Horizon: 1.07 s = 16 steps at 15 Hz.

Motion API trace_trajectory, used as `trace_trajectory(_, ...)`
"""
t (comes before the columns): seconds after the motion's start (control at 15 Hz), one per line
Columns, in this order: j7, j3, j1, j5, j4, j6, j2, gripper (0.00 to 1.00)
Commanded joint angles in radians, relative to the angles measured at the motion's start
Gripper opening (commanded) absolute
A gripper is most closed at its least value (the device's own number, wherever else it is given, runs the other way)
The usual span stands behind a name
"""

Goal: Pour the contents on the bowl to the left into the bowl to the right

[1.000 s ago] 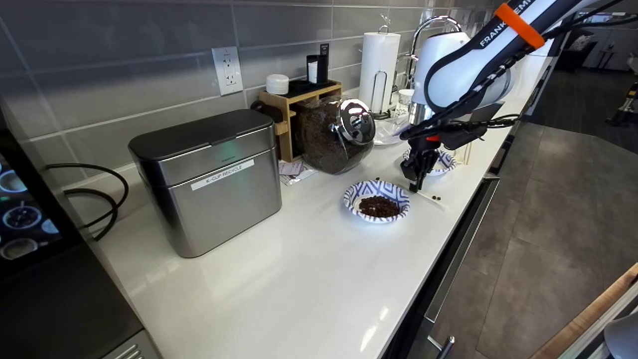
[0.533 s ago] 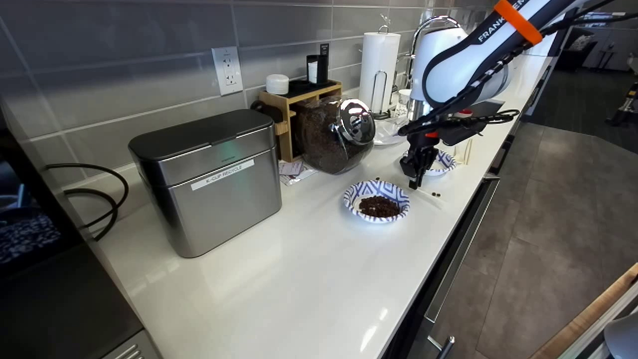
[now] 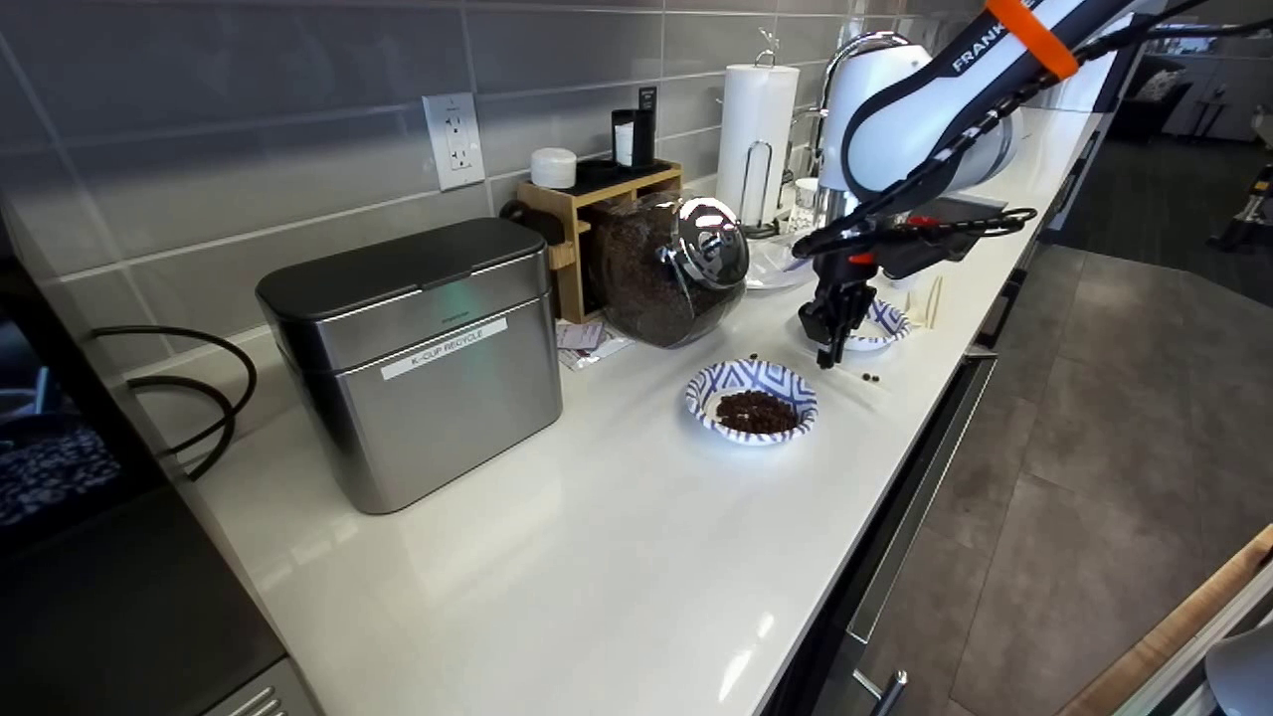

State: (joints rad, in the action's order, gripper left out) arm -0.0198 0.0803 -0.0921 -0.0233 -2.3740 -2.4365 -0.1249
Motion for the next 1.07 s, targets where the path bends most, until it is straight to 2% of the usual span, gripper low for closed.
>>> trace_trajectory(0.0, 0.006, -0.006, 0.005, -0.02, 0.024, 0.058, 0.009, 0.03)
trace_trajectory(1.0, -0.034, -0.02, 0.029, 0.018, 0.088, 0.17, 0.056, 0.03)
